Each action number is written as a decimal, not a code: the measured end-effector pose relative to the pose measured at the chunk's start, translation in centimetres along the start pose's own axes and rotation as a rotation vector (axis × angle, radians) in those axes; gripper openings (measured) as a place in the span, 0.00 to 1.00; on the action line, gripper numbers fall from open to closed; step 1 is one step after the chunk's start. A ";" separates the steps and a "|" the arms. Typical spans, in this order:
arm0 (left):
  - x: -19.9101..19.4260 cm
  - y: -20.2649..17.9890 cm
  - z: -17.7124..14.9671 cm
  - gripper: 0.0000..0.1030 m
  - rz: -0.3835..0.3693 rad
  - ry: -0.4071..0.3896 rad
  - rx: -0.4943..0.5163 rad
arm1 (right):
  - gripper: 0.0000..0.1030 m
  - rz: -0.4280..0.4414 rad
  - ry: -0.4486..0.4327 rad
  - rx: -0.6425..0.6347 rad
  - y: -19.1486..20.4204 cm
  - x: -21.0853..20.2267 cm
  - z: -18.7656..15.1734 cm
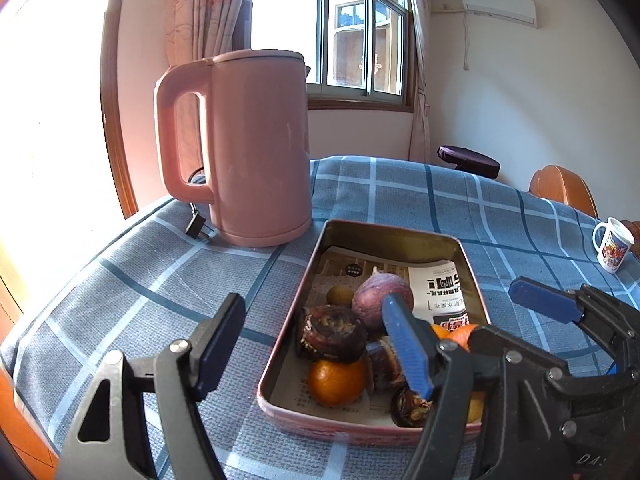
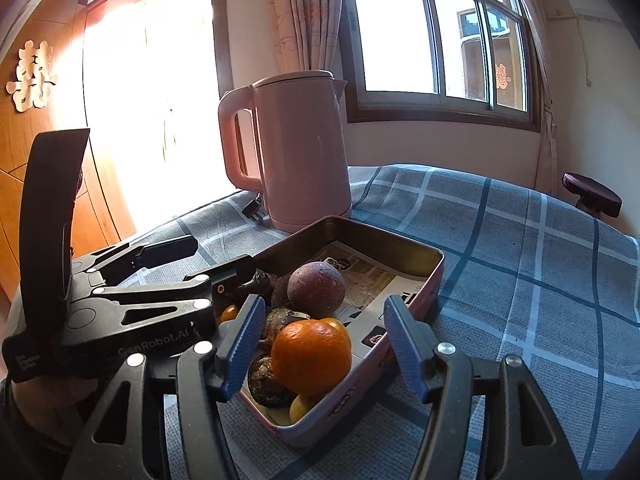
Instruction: Organize fruits
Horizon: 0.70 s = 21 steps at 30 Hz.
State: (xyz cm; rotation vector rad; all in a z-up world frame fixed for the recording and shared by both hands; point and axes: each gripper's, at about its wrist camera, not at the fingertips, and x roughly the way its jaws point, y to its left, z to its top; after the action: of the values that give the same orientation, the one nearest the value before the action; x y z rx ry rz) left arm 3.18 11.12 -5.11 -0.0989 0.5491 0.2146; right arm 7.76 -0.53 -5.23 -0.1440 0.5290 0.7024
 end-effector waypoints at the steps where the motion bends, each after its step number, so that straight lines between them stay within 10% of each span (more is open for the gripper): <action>1: -0.2 0.0 0.0 0.72 -0.003 -0.002 -0.001 | 0.62 -0.020 -0.003 -0.006 0.0 -0.4 0.0; 21: -4.2 -2.0 1.3 0.93 -0.031 -0.096 0.021 | 0.78 -0.325 -0.122 0.051 -3.6 -9.6 -0.3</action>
State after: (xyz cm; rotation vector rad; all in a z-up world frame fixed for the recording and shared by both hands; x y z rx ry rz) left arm 0.81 8.60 -1.72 -0.0767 0.4539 0.1825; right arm 3.78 -8.88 -0.75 -0.1345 0.3939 0.3780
